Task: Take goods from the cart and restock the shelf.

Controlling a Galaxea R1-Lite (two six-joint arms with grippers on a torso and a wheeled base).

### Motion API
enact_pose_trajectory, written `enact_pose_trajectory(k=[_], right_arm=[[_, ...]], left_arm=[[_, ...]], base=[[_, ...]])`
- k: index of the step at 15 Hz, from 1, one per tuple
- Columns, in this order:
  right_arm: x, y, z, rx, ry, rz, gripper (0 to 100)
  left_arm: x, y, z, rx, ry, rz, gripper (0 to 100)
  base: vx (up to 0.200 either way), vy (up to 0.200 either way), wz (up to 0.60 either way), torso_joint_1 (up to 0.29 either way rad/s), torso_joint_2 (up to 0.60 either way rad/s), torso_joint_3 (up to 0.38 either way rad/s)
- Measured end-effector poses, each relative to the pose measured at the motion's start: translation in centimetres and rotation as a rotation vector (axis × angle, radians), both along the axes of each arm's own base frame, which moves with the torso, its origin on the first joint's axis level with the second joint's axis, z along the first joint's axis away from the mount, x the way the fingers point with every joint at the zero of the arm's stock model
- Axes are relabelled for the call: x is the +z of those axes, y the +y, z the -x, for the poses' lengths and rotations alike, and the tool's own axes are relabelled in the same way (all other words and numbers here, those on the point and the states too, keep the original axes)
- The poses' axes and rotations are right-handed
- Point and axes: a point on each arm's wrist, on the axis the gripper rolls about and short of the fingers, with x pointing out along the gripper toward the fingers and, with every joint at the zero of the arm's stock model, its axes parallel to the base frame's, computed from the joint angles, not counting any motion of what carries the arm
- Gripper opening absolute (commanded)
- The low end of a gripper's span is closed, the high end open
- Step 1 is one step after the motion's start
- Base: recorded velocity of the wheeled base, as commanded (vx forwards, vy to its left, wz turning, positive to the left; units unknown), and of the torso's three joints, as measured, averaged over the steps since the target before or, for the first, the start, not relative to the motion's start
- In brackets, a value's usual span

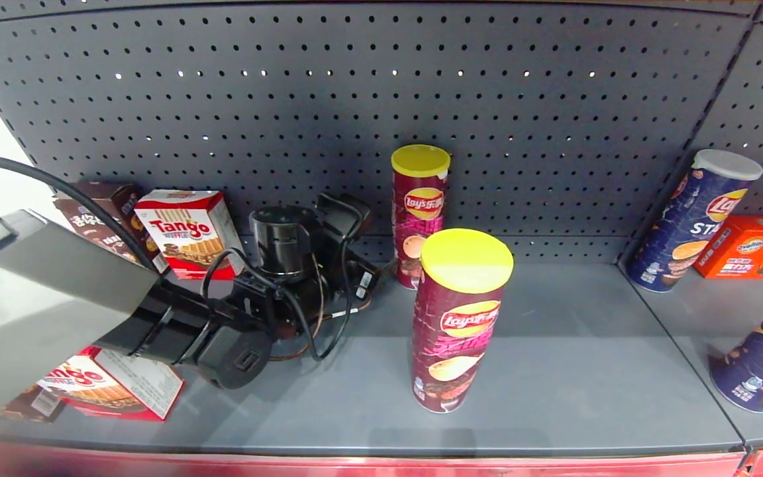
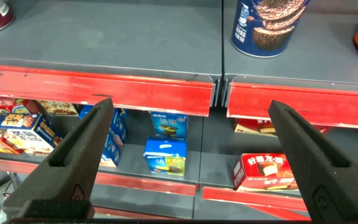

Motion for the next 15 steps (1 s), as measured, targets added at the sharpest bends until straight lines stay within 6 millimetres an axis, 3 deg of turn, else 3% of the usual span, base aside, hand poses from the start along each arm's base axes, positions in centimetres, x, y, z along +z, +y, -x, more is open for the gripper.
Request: enact_pose_trajectory(k=[3,7,11,15], right_arm=[[0.0,0.0,0.0,0.000,0.000,0.000,100],[0.0,0.0,0.0,-0.001,0.000,0.000,100],[0.0,0.0,0.0,0.000,0.000,0.000,100],[0.0,0.0,0.0,0.000,0.000,0.000,100]], left_arm=[[2.6,0.8,1.3,0.015,-0.051,0.028,100],[7.5,2.3,5.3,-0.004,-0.150,0.092,100],[10.9,5.3,12.0,-0.042,-0.232,0.143,100],[10.6,9.4,20.8,-0.114,-0.265,0.176,100]], base=[[0.000,0.000,0.00,0.000,0.00,0.000],[0.000,0.000,0.00,0.000,0.00,0.000],[0.000,0.000,0.00,0.000,0.00,0.000],[0.000,0.000,0.00,0.000,0.00,0.000]])
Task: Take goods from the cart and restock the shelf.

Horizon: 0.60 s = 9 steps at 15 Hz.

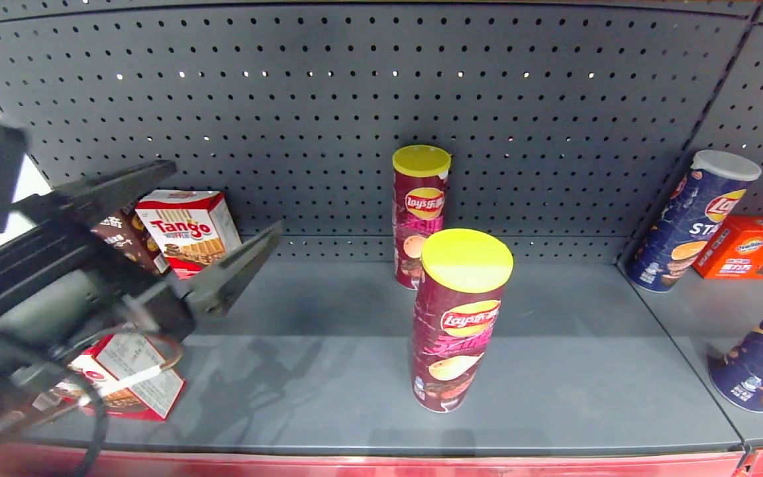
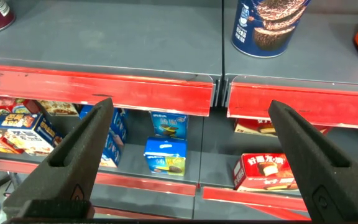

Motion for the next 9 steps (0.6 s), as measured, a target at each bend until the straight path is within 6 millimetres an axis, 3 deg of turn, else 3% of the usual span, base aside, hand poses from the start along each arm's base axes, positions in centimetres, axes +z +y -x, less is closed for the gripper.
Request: enact_pose_trajectory(k=[5,9], right_arm=[[0.0,0.0,0.0,0.000,0.000,0.000,100],[0.0,0.0,0.0,-0.001,0.000,0.000,100]], left_arm=[[-3.3,6.8,9.0,0.031,-0.021,0.043,100],[-10.4,9.6,13.0,0.198,0.030,0.073,100]], base=[[0.000,0.000,0.00,0.000,0.00,0.000],[0.000,0.000,0.00,0.000,0.00,0.000]])
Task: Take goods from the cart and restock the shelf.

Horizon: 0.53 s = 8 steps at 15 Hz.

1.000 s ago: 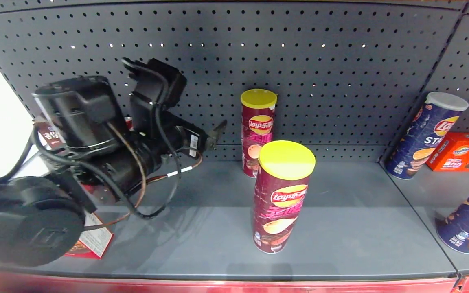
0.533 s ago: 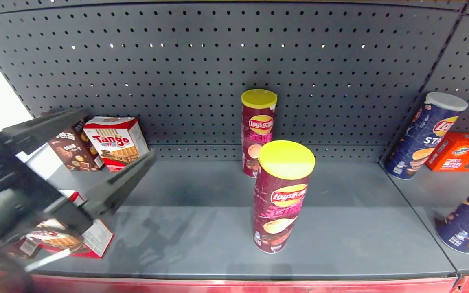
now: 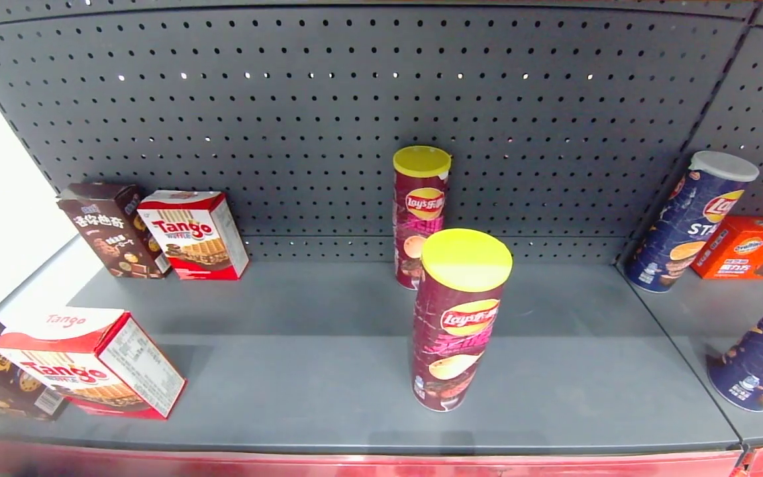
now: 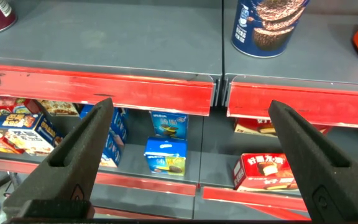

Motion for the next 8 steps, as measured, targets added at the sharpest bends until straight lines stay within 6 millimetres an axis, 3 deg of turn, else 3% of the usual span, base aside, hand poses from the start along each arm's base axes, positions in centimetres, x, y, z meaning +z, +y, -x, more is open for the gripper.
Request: enact_pose_trajectory(k=[5,8], right_arm=[[0.0,0.0,0.0,0.000,0.000,0.000,100],[0.0,0.0,0.0,0.000,0.000,0.000,100]], left_arm=[[-6.0,0.1,2.2,-0.007,0.260,-0.052,100],[-6.4,0.1,2.7,-0.018,0.268,-0.042,100]], base=[[0.000,0.000,0.00,0.000,0.00,0.000],[0.000,0.000,0.00,0.000,0.00,0.000]])
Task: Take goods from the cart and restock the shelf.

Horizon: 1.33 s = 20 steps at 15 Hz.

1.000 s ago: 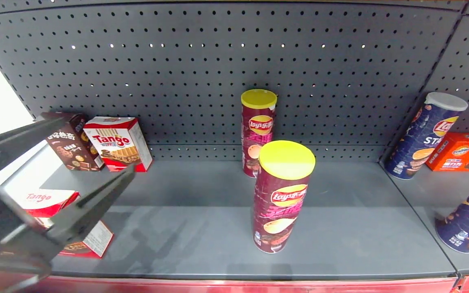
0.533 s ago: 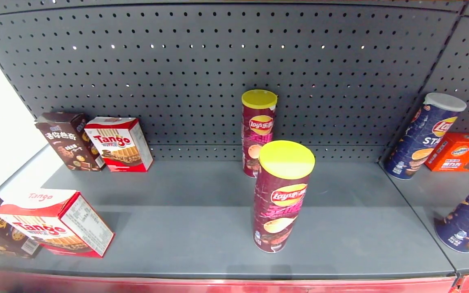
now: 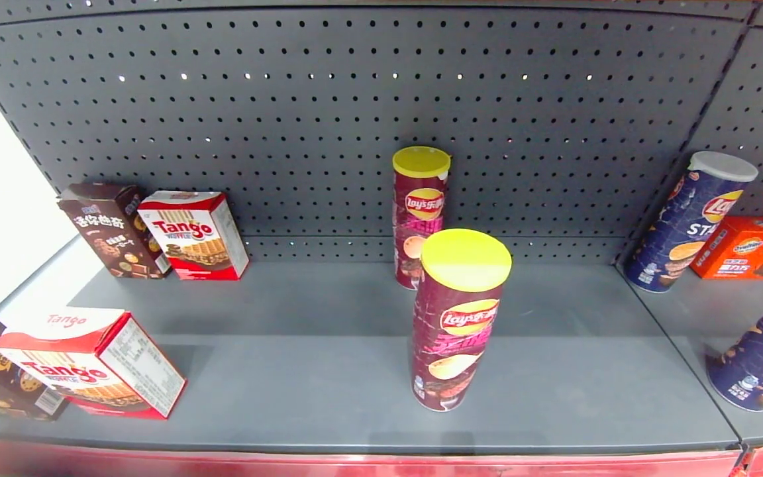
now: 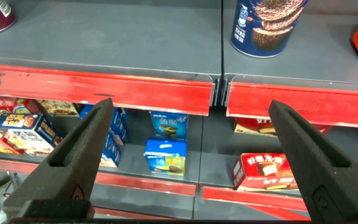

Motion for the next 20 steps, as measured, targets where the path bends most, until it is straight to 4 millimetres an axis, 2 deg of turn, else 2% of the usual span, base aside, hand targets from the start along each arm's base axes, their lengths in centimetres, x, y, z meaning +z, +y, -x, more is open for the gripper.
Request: enact_pose_trajectory(k=[4,11,14,15,18,20], right_arm=[[0.00,0.00,0.00,0.000,0.000,0.000,100],[0.00,0.00,0.00,0.000,0.000,0.000,100],[0.00,0.00,0.00,0.000,0.000,0.000,100],[0.00,0.00,0.00,0.000,0.000,0.000,100],[0.00,0.00,0.00,0.000,0.000,0.000,100],[-0.01,0.04,0.01,0.030,0.001,0.001,100]], left_arm=[[-0.02,-0.14,0.43,0.101,-0.042,0.065,100],[-0.13,-0.14,0.85,0.139,-0.079,0.209,100],[-0.37,0.55,0.84,0.446,-0.090,0.205,100],[-0.47,0.57,0.84,0.457,-0.083,0.191,100],[-0.72,0.07,0.81,0.231,-0.049,0.125,100],[-0.71,0.10,0.82,0.247,-0.049,0.128,100]], base=[[0.000,0.000,0.00,0.000,0.00,0.000],[0.000,0.000,0.00,0.000,0.00,0.000],[0.000,0.000,0.00,0.000,0.00,0.000],[0.000,0.000,0.00,0.000,0.00,0.000],[0.000,0.000,0.00,0.000,0.00,0.000],[0.000,0.000,0.00,0.000,0.00,0.000]])
